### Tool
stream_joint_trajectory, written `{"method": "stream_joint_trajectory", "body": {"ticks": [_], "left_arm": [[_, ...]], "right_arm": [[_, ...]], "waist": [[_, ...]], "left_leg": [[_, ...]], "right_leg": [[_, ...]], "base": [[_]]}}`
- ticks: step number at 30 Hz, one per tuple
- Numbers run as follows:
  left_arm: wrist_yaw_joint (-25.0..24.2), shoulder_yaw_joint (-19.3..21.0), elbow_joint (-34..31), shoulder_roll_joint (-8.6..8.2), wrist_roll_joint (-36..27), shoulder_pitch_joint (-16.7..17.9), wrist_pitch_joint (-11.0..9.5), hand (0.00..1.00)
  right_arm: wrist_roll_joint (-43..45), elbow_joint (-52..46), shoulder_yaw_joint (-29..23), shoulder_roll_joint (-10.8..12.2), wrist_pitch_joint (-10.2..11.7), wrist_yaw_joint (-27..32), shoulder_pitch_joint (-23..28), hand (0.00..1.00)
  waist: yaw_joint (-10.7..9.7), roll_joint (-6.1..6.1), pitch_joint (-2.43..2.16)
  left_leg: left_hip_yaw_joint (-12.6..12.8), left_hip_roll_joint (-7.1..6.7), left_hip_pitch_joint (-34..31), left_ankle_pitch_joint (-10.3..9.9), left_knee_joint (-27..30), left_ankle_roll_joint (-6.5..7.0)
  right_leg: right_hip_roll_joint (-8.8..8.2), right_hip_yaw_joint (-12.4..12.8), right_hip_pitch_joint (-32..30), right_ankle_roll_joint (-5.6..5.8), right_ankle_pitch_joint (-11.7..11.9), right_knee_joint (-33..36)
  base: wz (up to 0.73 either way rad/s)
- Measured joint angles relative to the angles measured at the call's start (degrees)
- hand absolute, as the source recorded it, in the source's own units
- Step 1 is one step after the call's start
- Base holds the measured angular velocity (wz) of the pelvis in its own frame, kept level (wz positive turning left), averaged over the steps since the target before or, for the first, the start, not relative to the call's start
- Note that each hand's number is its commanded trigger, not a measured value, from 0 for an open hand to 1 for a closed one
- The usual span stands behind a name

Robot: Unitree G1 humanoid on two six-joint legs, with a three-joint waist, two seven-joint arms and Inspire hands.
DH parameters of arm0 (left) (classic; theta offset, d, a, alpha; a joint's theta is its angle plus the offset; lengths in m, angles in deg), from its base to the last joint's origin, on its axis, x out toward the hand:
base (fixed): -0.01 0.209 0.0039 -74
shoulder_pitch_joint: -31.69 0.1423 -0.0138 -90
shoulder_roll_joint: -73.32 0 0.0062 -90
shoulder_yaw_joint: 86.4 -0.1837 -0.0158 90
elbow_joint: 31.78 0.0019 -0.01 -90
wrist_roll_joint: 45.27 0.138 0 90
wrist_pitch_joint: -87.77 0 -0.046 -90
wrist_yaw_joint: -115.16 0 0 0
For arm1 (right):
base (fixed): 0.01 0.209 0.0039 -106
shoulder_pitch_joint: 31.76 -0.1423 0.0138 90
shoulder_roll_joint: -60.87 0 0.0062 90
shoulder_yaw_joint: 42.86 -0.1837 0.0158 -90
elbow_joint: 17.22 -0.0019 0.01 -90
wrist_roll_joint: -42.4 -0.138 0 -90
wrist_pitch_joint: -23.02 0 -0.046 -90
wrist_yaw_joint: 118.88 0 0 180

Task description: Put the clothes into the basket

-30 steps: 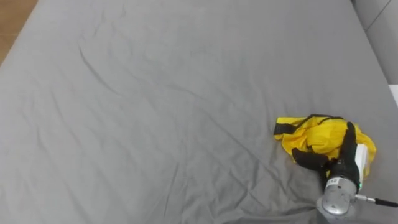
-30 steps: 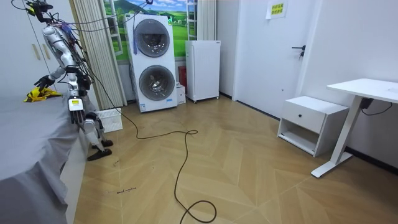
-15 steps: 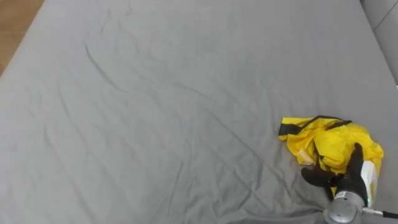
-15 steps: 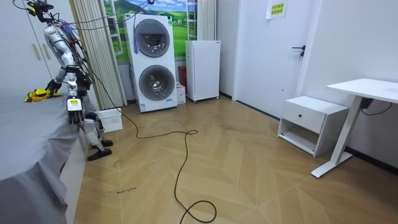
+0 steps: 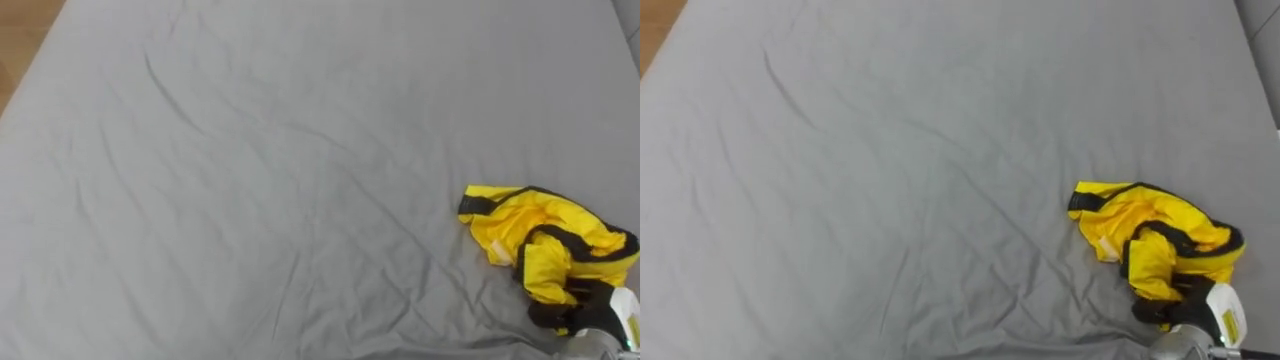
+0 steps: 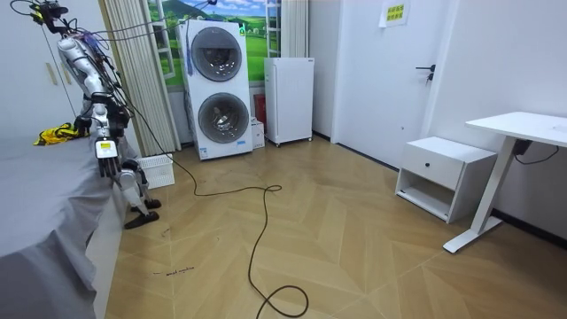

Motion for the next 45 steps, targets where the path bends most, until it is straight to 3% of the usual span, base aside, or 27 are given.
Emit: {"method": "stream_joint_trajectory", "body": {"ticks": [5,9,19,22,25,28,31,33,37,45], "left_arm": [[-1.0,0.0,2.5,0.76,0.1,-2.7,0.1,0.00],[-1.0,-0.3,2.6,0.81,0.0,-2.8,0.0,0.00],[-1.1,-1.0,3.7,1.00,0.1,-2.8,0.0,0.00],[-1.1,-0.9,3.6,1.00,0.1,-2.8,-0.6,0.00],[-1.1,-0.7,2.7,0.99,0.1,-2.7,-0.6,0.00],[-0.7,1.3,0.4,0.90,0.2,-1.0,-0.4,0.00],[0.4,3.6,-0.2,0.90,0.2,0.9,-0.4,0.00],[1.0,3.8,-0.2,0.78,0.2,1.4,-0.3,0.00],[1.4,4.6,-2.1,0.82,0.3,3.6,1.4,0.00],[1.3,6.8,-2.2,0.73,3.8,5.5,3.5,0.00]], "right_arm": [[0.0,0.6,0.0,-0.6,-0.5,0.0,-1.1,1.00],[0.2,1.5,0.0,-1.0,-0.5,0.0,-2.0,1.00],[0.2,1.1,0.0,-1.2,-0.2,-0.1,-1.2,1.00],[-0.7,1.0,-0.1,-1.2,0.1,-0.5,-0.3,1.00],[-2.3,-3.2,-0.8,-1.2,0.0,-1.8,1.4,1.00],[-3.7,-12.6,-2.3,-1.2,0.6,-2.5,5.0,1.00],[-3.0,-19.2,-3.3,-0.8,1.0,-2.6,8.9,1.00],[-1.9,-21.0,-4.0,-0.6,0.8,-3.1,10.3,1.00],[-1.8,-32.6,-5.8,-0.7,-0.3,-3.7,14.7,1.00],[-1.3,-34.2,-12.9,-0.7,-0.5,-3.5,16.9,1.00]], "waist": [[0.7,0.18,0.17],[0.7,0.88,0.60],[0.6,0.86,0.60],[0.7,0.30,0.78],[0.4,-0.18,0.65],[-0.9,-1.18,0.58],[-2.6,-3.18,0.30],[-3.4,-3.61,0.20],[-5.3,-4.03,0.18],[-6.9,-4.19,0.14]], "left_leg": [[-0.1,-0.06,-1.1,0.1,-0.3,0.03],[-0.1,-0.10,-1.3,0.1,-0.3,0.03],[-0.1,-0.27,0.1,0.6,-0.9,0.18],[0.6,-0.46,2.5,1.1,-2.5,0.22],[0.8,-0.52,3.5,1.1,-2.6,0.23],[0.9,-0.60,6.7,1.2,-4.0,0.15],[2.5,-0.52,9.5,1.2,-4.1,0.15],[3.6,-0.45,10.7,1.2,-4.1,0.15],[4.5,-0.07,13.1,1.1,-4.2,0.19],[7.3,0.59,16.1,0.4,-4.3,0.76]], "right_leg": [[-0.05,-0.1,-1.3,-0.03,0.1,0.1],[-0.14,-0.8,-1.5,-0.02,0.1,0.1],[-0.38,-0.6,-0.3,0.06,0.0,0.1],[-0.45,0.0,1.4,0.21,0.0,-0.4],[-0.40,0.7,2.1,0.22,0.0,-0.4],[-0.33,1.6,4.4,0.36,-0.1,-0.7],[-0.19,1.9,7.6,0.42,-0.2,-1.7],[-0.06,2.4,8.5,0.44,-0.2,-2.0],[0.06,3.8,10.4,0.85,-0.5,-1.9],[0.42,6.3,11.8,1.56,-0.5,-0.9]], "base": [[0.01],[0.00],[0.01],[-0.08],[-0.11],[-0.13],[0.00],[0.00],[-0.06],[-0.15]]}}
